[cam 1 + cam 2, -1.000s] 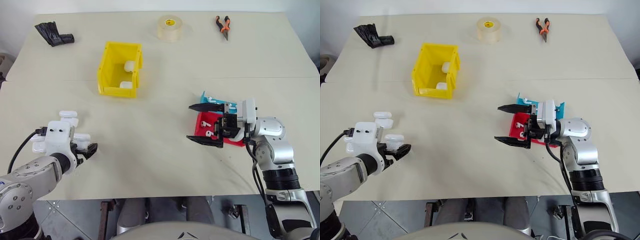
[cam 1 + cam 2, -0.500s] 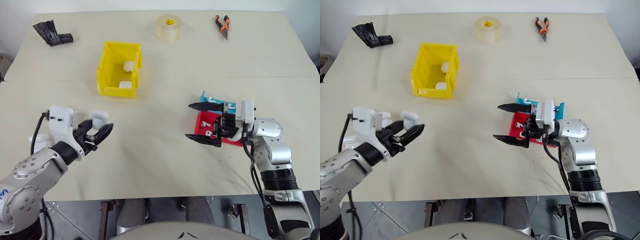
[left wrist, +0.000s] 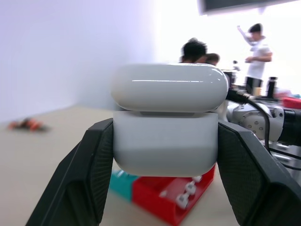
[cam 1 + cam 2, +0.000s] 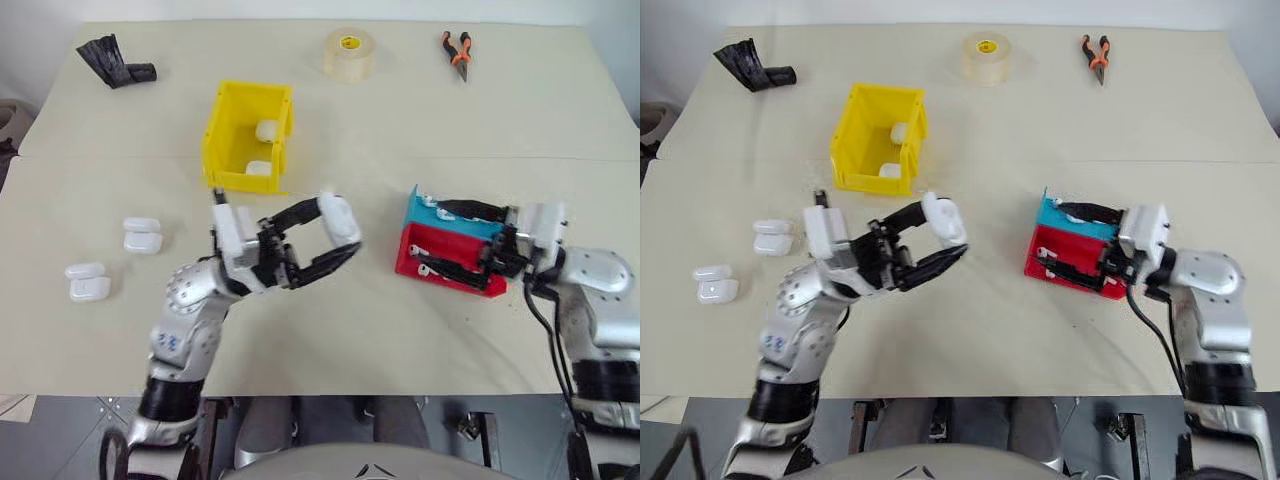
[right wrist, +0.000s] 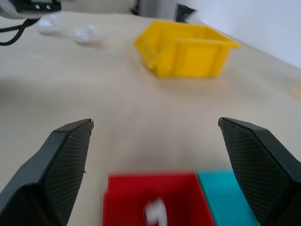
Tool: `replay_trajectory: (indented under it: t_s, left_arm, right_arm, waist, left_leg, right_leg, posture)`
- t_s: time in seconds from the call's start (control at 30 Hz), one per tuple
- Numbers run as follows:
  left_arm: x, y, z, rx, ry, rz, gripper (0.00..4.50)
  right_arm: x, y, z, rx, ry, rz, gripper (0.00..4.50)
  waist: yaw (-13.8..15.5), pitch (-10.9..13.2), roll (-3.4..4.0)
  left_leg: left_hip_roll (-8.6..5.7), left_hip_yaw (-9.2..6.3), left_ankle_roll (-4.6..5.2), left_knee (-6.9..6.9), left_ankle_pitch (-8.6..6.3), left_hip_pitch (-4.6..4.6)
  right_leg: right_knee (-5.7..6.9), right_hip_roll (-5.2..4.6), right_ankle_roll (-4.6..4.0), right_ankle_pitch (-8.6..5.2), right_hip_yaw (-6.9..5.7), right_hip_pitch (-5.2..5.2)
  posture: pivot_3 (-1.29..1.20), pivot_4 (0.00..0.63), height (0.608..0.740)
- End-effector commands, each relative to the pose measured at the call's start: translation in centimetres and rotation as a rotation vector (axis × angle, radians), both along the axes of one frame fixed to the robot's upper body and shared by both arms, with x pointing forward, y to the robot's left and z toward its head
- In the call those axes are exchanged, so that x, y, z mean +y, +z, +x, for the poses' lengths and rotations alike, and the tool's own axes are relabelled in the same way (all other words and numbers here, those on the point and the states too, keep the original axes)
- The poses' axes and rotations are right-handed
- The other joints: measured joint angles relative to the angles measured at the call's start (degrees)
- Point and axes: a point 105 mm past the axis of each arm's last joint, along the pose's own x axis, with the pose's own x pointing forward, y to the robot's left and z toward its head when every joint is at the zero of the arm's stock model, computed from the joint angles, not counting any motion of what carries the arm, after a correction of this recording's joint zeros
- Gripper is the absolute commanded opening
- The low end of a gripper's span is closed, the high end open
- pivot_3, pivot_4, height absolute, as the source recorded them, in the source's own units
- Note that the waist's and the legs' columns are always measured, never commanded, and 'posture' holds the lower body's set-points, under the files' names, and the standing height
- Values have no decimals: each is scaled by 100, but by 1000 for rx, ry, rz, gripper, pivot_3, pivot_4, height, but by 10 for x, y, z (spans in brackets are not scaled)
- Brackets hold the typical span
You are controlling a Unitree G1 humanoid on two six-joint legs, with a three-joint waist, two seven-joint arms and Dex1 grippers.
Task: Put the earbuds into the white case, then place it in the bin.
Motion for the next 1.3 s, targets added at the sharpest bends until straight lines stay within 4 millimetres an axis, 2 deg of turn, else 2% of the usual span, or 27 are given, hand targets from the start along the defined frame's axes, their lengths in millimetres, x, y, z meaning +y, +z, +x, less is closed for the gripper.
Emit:
replay_trajectory:
  t_s: [0.03,0.13,0.23,0.3,0.4,0.57,0.77,0.9,1.03,1.3]
  left_arm:
    - [-11,3,-3,-88,-64,-33,2829]
    - [-19,3,-4,-126,-119,-53,2829]
    - [-25,0,-6,-108,-196,-56,2829]
    - [-27,-1,-8,-102,-244,-52,2829]
    - [-28,1,-7,-105,-272,-58,2829]
    - [-32,7,-6,-56,-311,-135,2829]
    - [-36,-5,-20,-75,-361,-88,2829]
    - [-33,-12,-20,-88,-352,-40,2829]
    - [-31,-9,-18,-101,-332,-61,2829]
    - [-35,-12,-23,-95,-389,-61,2829]
  right_arm:
    - [-18,17,-16,-73,-82,-40,4500]
    - [-35,14,-31,-47,-157,-75,4500]
    - [-56,2,-42,57,-255,-152,4500]
    - [-67,-3,-44,121,-320,-191,4500]
    - [-72,-1,-44,156,-343,-220,4500]
    - [-71,-9,-37,273,-353,-363,4500]
    - [-50,-7,-25,382,-280,-440,4500]
    - [-43,-11,-16,420,-250,-548,4500]
    - [-36,-10,-5,453,-235,-587,4500]
    - [-38,-14,7,498,-248,-732,4500]
  waist:
    - [-16,1,-2]
    - [25,4,-7]
    - [26,4,-8]
    - [27,5,-9]
    - [19,5,-9]
    - [18,5,-9]
    - [13,5,-7]
    - [27,5,-7]
    - [18,5,-7]
    - [20,5,-6]
  left_leg:
    - [1,4,0,0,0,2]
    - [2,1,4,6,2,1]
    - [0,0,10,13,-1,3]
    - [0,0,13,12,-3,2]
    - [0,-1,14,17,-3,1]
    - [2,-6,14,17,-3,2]
    - [2,-19,15,31,-3,-8]
    - [2,-38,16,46,-4,-29]
    - [-1,-61,17,60,-5,-54]
    - [-1,-89,16,74,-5,-85]
  right_leg:
    - [1,0,0,0,0,0]
    - [3,0,2,1,1,2]
    - [0,-3,8,4,3,9]
    - [-1,-4,8,4,3,10]
    - [-1,-4,8,4,3,9]
    - [-2,-3,8,4,2,11]
    - [-3,-3,7,4,-4,11]
    - [-5,-5,7,4,-18,10]
    - [-8,-12,8,4,-44,9]
    - [-9,-14,8,5,-71,0]
  posture:
    - [0,150,740]
    - [0,150,740]
    - [0,150,740]
    - [0,150,740]
    - [0,150,740]
    - [0,150,740]
    - [0,150,740]
    - [0,150,740]
    - [0,150,740]
    - [0,150,740]
